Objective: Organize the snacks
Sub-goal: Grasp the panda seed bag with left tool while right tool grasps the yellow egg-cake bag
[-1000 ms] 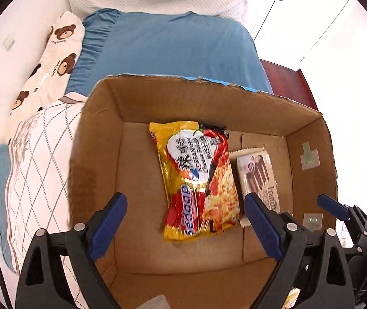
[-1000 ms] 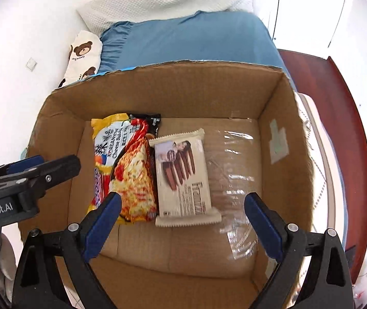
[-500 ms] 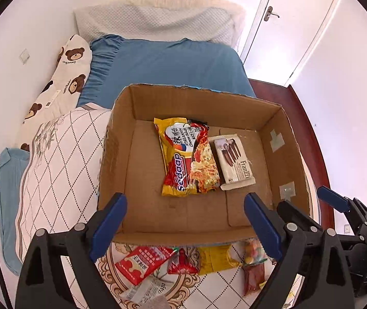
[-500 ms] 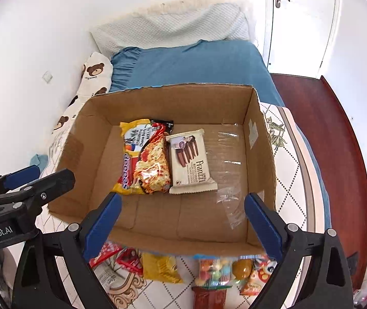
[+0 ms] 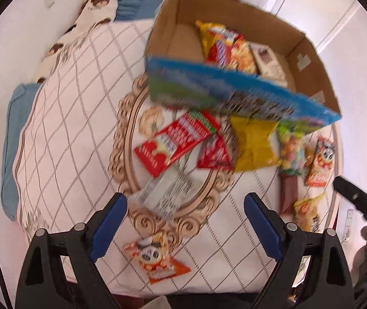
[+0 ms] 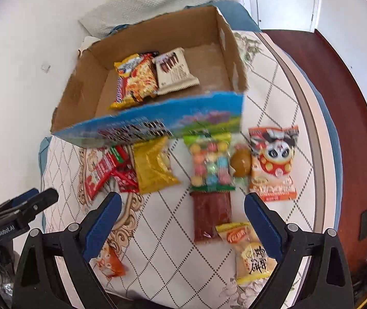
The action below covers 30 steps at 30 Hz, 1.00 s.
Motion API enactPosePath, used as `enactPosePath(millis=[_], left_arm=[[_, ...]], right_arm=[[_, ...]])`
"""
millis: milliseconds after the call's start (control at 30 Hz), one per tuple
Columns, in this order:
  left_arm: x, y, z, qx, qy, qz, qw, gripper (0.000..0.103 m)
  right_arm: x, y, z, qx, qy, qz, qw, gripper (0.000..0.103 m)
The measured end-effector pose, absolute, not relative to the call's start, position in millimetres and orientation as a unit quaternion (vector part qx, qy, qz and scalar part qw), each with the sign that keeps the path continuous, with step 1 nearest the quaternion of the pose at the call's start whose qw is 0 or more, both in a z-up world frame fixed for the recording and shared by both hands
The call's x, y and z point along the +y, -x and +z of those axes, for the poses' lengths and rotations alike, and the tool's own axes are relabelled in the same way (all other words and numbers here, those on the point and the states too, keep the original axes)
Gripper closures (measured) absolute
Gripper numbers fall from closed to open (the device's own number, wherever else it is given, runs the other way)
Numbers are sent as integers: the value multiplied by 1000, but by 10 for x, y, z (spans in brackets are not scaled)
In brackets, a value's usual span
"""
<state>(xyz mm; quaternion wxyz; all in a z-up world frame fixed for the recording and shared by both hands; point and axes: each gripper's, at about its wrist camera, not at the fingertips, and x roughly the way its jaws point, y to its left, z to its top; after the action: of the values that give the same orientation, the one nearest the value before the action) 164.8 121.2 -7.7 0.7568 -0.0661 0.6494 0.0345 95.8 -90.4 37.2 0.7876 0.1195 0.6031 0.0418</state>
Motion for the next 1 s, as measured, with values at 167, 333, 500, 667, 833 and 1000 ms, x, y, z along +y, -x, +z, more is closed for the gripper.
enactPosePath(millis=[167, 333, 500, 667, 833, 1000], left_arm=[[1490, -1107, -786, 717, 110, 80, 684, 10], [1641, -809, -1312, 754, 172, 86, 629, 10], [1526, -791, -1618, 762, 168, 73, 621, 35], [1222, -810, -1517, 744, 117, 46, 657, 44], [794, -781, -1409, 738, 79, 8, 670, 44], [454, -766, -1380, 736, 62, -17, 674, 44]], right_arm=[[-1297, -698, -38, 637, -155, -11, 755, 5], [-1475, -513, -318, 666, -118, -33, 736, 5], [-1386, -522, -597, 681, -44, -11, 731, 5], [-1254, -488, -844, 705, -4, -6, 709, 42], [-1240, -352, -880, 719, -43, 1, 694, 45], [-1260, -215, -886, 727, -121, 22, 675, 46]])
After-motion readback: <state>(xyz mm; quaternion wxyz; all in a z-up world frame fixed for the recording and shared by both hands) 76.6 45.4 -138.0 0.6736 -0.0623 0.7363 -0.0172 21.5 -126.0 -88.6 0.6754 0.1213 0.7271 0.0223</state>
